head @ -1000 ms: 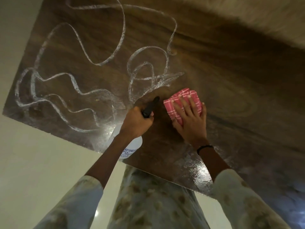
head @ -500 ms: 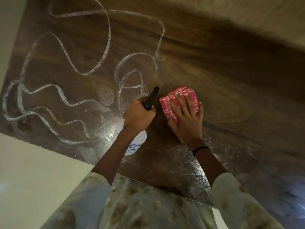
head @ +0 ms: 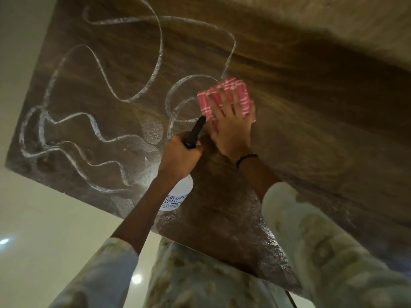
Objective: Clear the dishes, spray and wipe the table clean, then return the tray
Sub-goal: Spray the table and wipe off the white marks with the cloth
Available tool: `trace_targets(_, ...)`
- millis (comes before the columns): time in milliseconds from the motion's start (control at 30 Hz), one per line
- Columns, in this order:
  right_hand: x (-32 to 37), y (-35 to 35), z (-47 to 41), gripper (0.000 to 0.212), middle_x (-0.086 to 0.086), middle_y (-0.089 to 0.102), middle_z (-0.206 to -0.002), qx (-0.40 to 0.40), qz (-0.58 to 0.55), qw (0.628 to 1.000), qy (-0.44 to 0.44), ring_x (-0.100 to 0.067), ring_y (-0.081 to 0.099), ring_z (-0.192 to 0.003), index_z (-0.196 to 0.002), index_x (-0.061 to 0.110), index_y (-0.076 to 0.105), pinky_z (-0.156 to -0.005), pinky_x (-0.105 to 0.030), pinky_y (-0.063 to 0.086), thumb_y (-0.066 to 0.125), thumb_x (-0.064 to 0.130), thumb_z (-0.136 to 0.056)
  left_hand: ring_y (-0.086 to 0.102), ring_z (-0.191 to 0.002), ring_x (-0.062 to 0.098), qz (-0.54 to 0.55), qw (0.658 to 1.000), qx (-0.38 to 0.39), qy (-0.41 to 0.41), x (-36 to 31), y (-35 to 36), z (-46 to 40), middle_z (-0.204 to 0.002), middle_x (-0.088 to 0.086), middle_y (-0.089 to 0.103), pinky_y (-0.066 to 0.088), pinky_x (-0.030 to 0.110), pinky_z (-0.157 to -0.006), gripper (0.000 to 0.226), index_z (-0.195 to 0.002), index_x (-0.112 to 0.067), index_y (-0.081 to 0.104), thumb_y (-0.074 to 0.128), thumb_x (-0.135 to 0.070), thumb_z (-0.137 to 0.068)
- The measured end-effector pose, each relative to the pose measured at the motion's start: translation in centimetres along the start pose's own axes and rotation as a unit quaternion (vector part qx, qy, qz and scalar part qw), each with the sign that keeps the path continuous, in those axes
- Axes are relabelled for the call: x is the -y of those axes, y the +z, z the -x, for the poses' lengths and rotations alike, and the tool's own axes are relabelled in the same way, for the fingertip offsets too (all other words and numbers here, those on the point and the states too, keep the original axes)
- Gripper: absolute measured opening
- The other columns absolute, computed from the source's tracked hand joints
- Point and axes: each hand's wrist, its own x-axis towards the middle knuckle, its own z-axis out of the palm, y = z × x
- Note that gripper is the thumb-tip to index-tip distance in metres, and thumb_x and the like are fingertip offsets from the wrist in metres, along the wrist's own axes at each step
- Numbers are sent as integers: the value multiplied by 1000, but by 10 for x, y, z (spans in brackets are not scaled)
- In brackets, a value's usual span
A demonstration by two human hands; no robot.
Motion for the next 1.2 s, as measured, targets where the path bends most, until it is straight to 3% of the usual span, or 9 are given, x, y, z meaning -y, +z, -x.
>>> trace_targets(100, 15, 8, 41, 52, -2, 40, -150, 3, -15, 996, -86, -29, 27, -143, -139, 29, 46, -110, -64, 14, 43, 51, -92, 42, -48, 15, 1, 1000, 0, 1, -2, -5, -3, -53, 2, 48, 34, 16, -43, 27, -60, -23, 52, 64, -10, -81)
trace_targets(233, -19, 2, 72, 57, 0, 34, -153, 37, 31, 989, -139, -27, 24, -143, -141, 30, 42, -113, -60, 15, 38, 54, -91, 47, -51, 16, 16, 1000, 3, 5, -3, -13, -8, -54, 3, 52, 36, 26, -52, 22, -63, -21, 57, 66, -15, -81)
trace_targets(367, -37, -8, 38, 58, -1, 33, -154, 19, 38, 998, -46, -27, 23, -144, -144, 31, 36, -112, -60, 11, 36, 54, -91, 47, -48, 19, 8, 1000, -9, 8, -1, -20, -17, -55, 7, 51, 37, 26, -50, 17, -67, -17, 60, 64, -14, -83)
trace_targets(567, 14, -1, -24, 57, -4, 32, -154, -3, 14, 999, 50, -29, 22, -144, -145, 27, 37, -110, -65, 9, 32, 50, -93, 51, -60, 28, 6, 1000, 14, 21, -7, -28, -30, -67, 23, 55, 43, 34, -58, 13, -79, 0, 63, 61, -12, -83)
trace_targets(700, 33, 5, 5, 52, -3, 36, -152, 11, 7, 998, -56, -30, 25, -143, -141, 27, 43, -112, -63, 6, 35, 49, -94, 51, -52, 17, -7, 999, 36, 25, -14, -35, -42, -57, 9, 54, 41, 28, -54, 9, -70, -9, 60, 63, -9, -79)
trace_targets(833, -11, -3, 41, 56, -1, 33, -154, 36, 69, 987, -141, -28, 25, -144, -144, 33, 35, -113, -62, 14, 36, 54, -92, 51, -49, 14, -15, 998, 56, 29, -26, -37, -55, -56, 5, 55, 37, 24, -52, 8, -80, -7, 66, 63, -15, -83)
trace_targets(933, -40, -10, 32, 57, -1, 34, -153, 25, 77, 996, -40, -27, 24, -144, -144, 32, 34, -111, -63, 17, 36, 54, -92, 52, -53, 16, -19, 997, 72, 34, -39, -34, -67, -67, 12, 58, 41, 25, -54, 15, -90, -3, 67, 62, -15, -84)
trace_targets(1033, -43, -13, 3, 61, 0, 28, -156, 16, 56, 996, 67, -26, 19, -146, -147, 32, 30, -111, -62, 12, 34, 55, -91, 52, -55, 11, -64, 993, 83, 57, -55, -29, -79, -63, 3, 57, 39, 22, -51, 5, -84, -10, 63, 61, -15, -84)
trace_targets(1200, -46, -15, -21, 61, -1, 24, -158, 5, 36, 995, 88, -26, 15, -147, -148, 32, 27, -111, -63, 12, 31, 56, -92, 55, -58, 12, -80, 994, 53, 60, -79, -24, -100, -60, -5, 54, 44, 25, -58, 16, -72, -25, 53, 62, -14, -79)
